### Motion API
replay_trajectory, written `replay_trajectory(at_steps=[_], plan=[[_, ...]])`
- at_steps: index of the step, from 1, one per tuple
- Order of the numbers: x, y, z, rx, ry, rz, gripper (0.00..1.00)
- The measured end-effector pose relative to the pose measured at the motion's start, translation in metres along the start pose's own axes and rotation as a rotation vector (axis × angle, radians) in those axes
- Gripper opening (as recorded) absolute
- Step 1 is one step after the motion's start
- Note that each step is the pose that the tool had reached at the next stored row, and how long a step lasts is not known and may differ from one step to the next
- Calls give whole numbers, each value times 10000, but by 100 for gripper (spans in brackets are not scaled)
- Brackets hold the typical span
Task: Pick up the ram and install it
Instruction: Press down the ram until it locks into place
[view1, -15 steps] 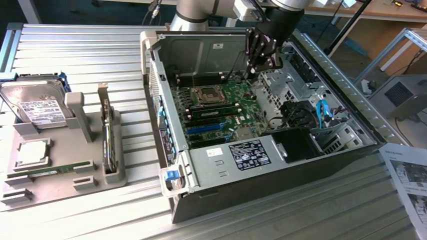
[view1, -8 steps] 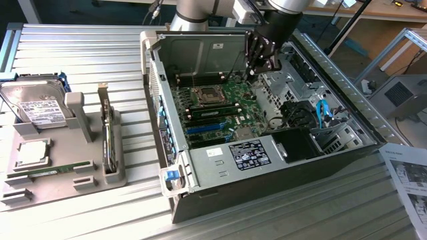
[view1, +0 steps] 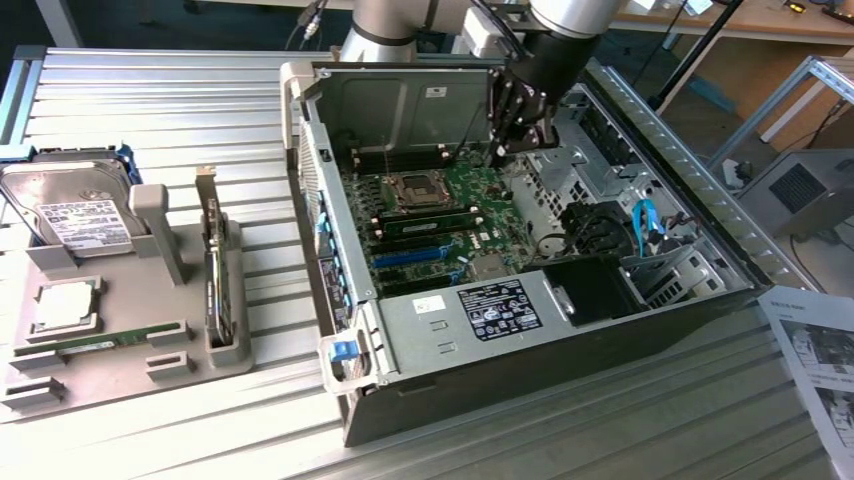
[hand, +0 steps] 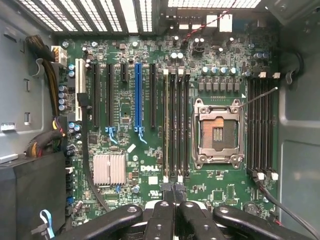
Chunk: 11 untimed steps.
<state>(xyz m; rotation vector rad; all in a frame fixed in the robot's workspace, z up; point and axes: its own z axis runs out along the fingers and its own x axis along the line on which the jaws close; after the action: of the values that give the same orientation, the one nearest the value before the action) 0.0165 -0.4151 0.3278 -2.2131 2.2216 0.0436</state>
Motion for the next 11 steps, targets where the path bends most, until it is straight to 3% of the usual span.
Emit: replay_trajectory(at_steps=[11], plan=[[3,-2,130,0,1,0,11]])
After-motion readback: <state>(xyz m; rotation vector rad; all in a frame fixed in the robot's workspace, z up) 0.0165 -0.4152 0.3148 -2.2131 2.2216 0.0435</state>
